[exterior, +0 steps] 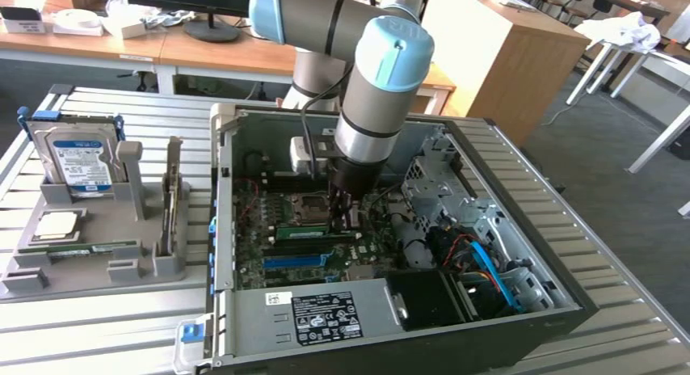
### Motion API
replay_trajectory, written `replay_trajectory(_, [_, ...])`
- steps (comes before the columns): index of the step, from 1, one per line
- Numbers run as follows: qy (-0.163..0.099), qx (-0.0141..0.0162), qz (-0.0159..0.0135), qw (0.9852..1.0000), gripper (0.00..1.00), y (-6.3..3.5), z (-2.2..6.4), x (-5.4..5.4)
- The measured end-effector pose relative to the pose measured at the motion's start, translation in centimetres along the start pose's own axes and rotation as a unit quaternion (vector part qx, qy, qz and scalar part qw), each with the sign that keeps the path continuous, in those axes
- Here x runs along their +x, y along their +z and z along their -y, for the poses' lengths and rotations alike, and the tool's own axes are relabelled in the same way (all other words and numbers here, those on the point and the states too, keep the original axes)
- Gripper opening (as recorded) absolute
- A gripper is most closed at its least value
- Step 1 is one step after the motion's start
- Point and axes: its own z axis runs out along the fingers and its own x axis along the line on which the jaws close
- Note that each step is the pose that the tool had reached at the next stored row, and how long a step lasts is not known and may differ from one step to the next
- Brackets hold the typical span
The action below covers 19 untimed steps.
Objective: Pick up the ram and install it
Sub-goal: 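Insert the ram into the slot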
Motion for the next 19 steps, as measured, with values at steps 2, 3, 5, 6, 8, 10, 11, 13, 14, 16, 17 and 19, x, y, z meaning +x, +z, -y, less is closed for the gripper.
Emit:
replay_trajectory(2, [0.0,0.0001,0.0002,1.0,0.12,0.02,0.0,-0.06])
replay_trajectory(3, [0.0,0.0001,0.0001,1.0,0.12,0.02,0.0,-0.1])
replay_trajectory(5, [0.0,0.0,0.0,1.0,0.12,0.02,0.0,-0.11])
replay_trajectory(6, [0.0,0.0,0.0,1.0,0.12,0.02,0.0,-0.12])
replay_trajectory(8, [0.0,0.0,0.0,1.0,0.12,0.02,0.0,-0.12])
replay_trajectory(10, [0.0,0.0,0.0,1.0,0.12,0.03,0.0,-0.12])
replay_trajectory(11, [0.0,0.0,-0.0001,1.0,0.12,0.04,0.0,-0.12])
replay_trajectory(13, [0.0,0.0,-0.0002,1.0,0.12,0.09,0.0,-0.11])
replay_trajectory(14, [0.0,0.0,-0.0002,1.0,0.12,0.1,0.0,-0.11])
replay_trajectory(16, [0.0,0.0,0.0,1.0,0.12,0.11,0.0,-0.11])
replay_trajectory(17, [0.0,0.0,0.0001,1.0,0.12,0.12,0.0,-0.11])
replay_trajectory(19, [0.0,0.0001,0.0003,1.0,0.12,0.08,0.0,-0.13])
